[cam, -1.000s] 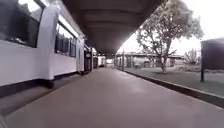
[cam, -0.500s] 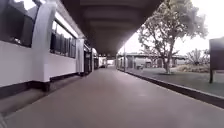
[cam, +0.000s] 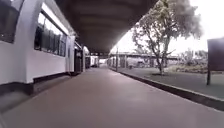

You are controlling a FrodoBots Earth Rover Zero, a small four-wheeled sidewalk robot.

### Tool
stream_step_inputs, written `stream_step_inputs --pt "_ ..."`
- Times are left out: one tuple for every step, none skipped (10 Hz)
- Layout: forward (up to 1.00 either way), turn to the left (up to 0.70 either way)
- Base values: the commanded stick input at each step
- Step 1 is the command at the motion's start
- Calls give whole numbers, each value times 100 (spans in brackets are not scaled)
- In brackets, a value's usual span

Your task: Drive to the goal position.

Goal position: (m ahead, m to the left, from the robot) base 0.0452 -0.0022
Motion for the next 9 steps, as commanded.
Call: stream_step_inputs --pt "70 6" --pt "70 6" --pt "70 6" --pt "70 6" --pt "70 6" --pt "70 6" --pt "70 6" --pt "70 6" --pt "70 6"
